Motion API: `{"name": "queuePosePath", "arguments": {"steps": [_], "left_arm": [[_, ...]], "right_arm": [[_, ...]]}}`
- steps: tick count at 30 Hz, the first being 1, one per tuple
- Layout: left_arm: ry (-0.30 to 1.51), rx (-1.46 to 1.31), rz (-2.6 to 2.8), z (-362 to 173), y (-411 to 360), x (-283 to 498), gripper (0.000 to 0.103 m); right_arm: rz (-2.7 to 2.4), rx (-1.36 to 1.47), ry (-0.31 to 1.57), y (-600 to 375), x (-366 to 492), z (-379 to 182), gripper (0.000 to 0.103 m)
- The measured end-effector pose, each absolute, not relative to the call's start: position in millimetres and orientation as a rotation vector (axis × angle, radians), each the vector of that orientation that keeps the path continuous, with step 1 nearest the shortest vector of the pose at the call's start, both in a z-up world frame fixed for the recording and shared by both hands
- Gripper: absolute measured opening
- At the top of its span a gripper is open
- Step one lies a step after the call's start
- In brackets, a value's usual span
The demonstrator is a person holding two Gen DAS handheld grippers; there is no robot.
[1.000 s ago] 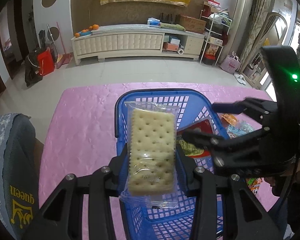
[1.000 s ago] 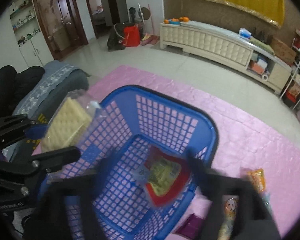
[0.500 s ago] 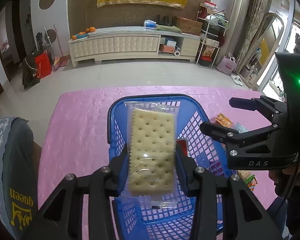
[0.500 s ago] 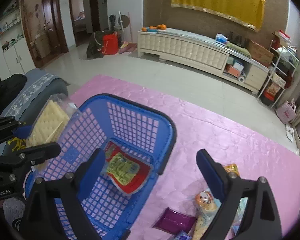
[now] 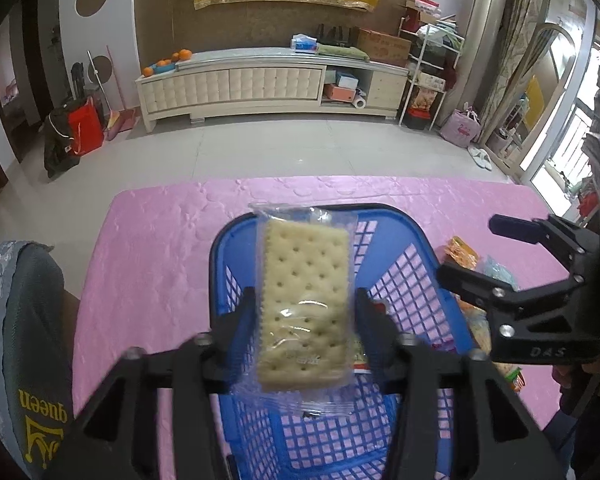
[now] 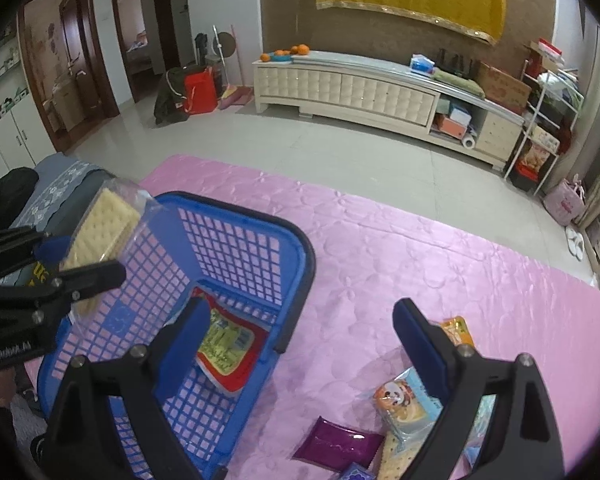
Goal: Organize snacks
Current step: 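Lower the cracker pack into the basket and open the left tool while the right tool releases the red bag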
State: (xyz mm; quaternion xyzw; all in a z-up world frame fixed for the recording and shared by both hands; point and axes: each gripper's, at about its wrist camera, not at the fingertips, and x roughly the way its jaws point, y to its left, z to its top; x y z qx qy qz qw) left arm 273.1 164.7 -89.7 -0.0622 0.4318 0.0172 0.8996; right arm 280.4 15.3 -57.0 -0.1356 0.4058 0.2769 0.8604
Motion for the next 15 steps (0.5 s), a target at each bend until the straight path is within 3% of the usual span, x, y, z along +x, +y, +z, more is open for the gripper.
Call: {"name": "queuePosePath", "arguments": {"steps": [15], "left_arm": [[0.874,-0.132,0.030,-64,149,242,0.065]], "right_arm": [[0.582,-0.271,0.830,-1,259,-31,0.095]]}}
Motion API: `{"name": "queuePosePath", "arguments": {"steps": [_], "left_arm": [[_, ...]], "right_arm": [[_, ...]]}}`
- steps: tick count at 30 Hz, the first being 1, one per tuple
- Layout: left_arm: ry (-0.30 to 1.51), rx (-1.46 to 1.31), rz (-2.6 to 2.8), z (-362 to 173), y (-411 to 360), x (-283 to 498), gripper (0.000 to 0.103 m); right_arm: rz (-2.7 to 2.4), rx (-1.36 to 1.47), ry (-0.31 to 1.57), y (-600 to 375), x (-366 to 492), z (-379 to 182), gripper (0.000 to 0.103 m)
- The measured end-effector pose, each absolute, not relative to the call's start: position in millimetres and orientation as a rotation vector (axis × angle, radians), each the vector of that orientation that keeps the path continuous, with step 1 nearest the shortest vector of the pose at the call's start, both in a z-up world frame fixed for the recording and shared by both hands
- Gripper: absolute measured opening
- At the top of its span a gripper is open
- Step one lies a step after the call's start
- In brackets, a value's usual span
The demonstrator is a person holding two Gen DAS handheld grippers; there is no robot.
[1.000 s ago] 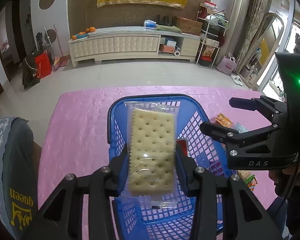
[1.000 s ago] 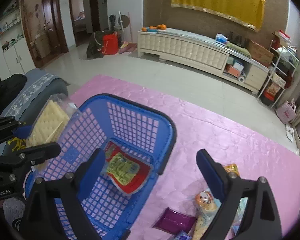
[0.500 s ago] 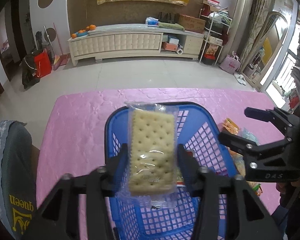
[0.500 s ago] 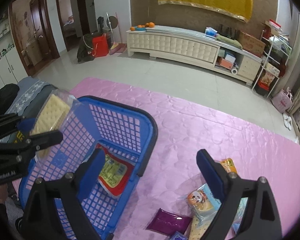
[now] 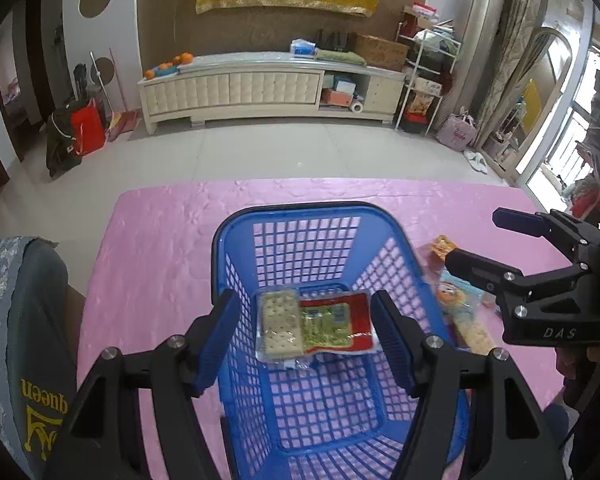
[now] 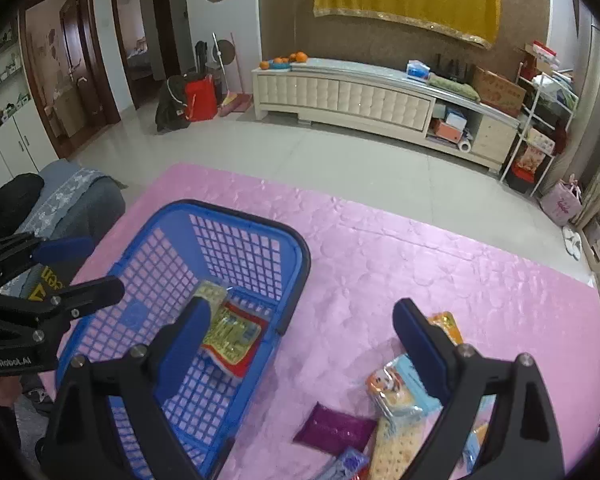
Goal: Organize snacks
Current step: 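Lower the cracker pack into the basket and open the left tool while the right tool releases the red bag, then move both tools back over the remaining snack pile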
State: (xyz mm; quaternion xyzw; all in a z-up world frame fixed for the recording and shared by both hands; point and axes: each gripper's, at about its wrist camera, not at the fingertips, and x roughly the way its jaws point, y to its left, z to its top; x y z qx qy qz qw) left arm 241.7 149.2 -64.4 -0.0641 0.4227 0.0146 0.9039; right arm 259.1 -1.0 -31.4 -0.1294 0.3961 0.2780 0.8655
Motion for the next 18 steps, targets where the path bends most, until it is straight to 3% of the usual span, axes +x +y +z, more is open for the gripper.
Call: {"name": "queuePosePath", "arguments": {"steps": [12,18], "left_arm": [[0.809,-0.091,-0.024,-14,104,183,0.065],[0.773,-0.057,-0.066,5,69,150,0.074]], "right_arm": [[0.541,-0.242,0.792,-40,202,16,0.095],[0.509,-0.234,0.772,-68,171,34,0.095]]}}
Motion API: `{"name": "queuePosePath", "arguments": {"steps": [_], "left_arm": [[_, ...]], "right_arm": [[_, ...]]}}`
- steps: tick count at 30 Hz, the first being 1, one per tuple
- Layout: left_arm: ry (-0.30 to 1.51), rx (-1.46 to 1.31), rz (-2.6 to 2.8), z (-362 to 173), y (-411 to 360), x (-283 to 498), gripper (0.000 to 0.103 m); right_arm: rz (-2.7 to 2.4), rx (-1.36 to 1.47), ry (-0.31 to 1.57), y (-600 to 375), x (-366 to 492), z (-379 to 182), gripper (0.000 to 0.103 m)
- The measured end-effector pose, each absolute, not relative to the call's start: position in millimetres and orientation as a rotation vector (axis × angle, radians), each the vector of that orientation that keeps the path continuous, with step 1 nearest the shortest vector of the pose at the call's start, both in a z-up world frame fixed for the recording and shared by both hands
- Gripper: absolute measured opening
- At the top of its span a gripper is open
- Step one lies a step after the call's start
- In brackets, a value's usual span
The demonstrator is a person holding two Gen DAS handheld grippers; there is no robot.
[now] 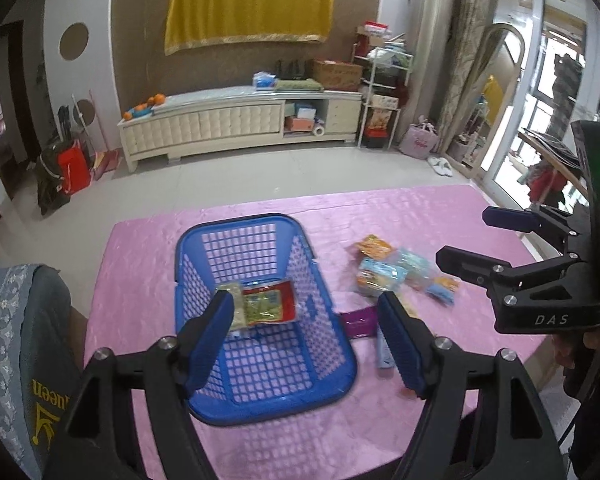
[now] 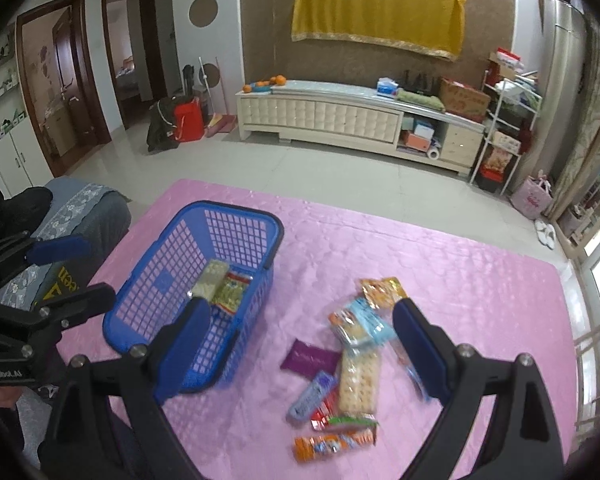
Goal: Organize snacks
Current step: 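Move both tools back over the remaining snack pile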
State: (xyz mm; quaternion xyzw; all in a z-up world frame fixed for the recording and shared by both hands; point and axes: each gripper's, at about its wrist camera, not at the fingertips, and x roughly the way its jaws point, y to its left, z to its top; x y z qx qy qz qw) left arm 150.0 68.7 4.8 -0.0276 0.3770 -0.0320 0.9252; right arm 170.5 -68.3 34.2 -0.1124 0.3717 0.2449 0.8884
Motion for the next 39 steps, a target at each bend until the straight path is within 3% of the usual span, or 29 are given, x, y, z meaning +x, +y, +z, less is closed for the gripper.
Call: {"name": "queuePosePath", "arguments": {"steps": [3,17,39], "left_arm": [[0.761,-0.045,-0.088,10,56,140,0.078],[0.792,-0.031,-0.176,0,-19,128,0.079],[0.925,0.026,-0.192,-71,-75,167,0.079]], "right_arm": [[0.487,-0.229,0.768,-83,158,37,0.095],[0.407,-0.205,0.766,-153,118,30,0.095],[0.377,-0.257,0.773,-209,142,-31,0.095]]}}
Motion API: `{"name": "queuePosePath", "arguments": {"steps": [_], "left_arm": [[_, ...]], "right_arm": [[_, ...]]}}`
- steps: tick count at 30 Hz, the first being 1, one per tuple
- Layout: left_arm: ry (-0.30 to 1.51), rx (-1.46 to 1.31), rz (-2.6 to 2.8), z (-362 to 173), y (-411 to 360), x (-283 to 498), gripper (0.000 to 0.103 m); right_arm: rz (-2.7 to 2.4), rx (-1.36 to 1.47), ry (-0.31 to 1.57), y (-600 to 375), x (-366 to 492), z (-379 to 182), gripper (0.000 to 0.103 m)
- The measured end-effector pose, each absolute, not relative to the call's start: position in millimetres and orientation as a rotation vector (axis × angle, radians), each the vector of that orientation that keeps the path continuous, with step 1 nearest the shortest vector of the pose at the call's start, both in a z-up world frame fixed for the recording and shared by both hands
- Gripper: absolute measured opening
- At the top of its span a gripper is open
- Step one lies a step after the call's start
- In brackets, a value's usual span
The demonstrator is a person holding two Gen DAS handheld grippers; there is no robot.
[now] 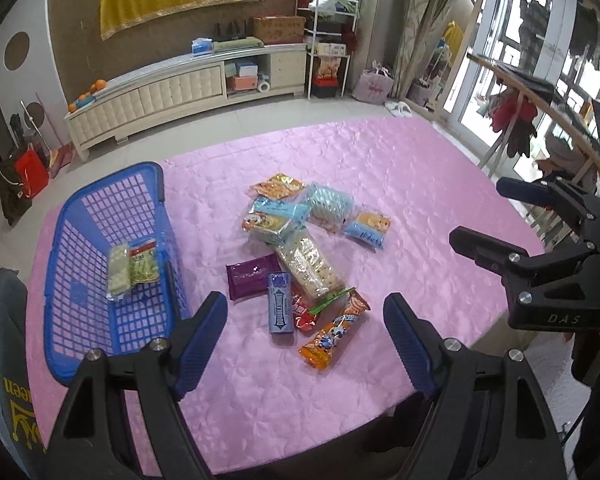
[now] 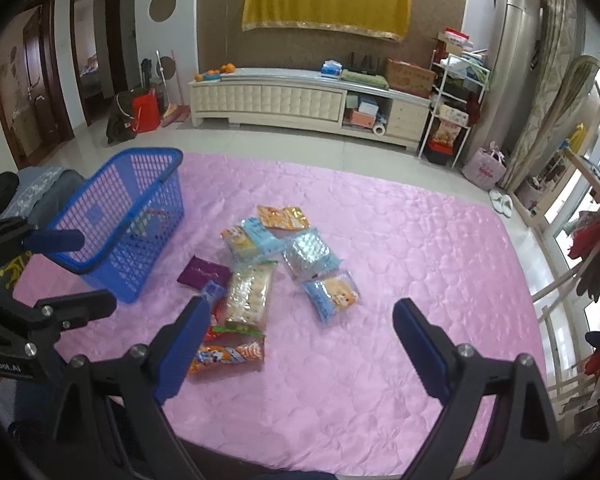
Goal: Organize snacks
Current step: 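Move both tools back over the remaining snack pile, then grasp the orange stick snack with the left tool while the right tool grasps the blue-striped pack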
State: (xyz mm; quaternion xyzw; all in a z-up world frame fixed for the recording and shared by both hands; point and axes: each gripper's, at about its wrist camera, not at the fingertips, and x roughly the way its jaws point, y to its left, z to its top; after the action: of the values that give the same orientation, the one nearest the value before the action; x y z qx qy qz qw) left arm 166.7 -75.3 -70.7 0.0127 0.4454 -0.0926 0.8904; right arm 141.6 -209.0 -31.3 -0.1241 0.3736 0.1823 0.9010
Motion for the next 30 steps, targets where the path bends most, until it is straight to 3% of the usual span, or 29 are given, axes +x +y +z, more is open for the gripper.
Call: {"name": "queuePosePath", "arguments": {"steps": [20,25,27,30], "left_arm": [[1.118,0.155,-0.343,-188,-117,206,0.077],[1.154,0.175,-0.376,-203,-125,218,0.063],[1.175,0.181,-0.393,-209,-130,221,0.051],[1.202,0.189,-0.416,-216,-137,225,0.046]], "right_arm": [[0.387,-0.181,0.995,-234,176,-139,0.095],[0.355,-0.163,1.027,-246,180,-156,0.095],[0.350,-0.156,1.031,-249,180,-160,0.095],[0.357,-0.143,1.040,-253,178,-165,0.095]]}}
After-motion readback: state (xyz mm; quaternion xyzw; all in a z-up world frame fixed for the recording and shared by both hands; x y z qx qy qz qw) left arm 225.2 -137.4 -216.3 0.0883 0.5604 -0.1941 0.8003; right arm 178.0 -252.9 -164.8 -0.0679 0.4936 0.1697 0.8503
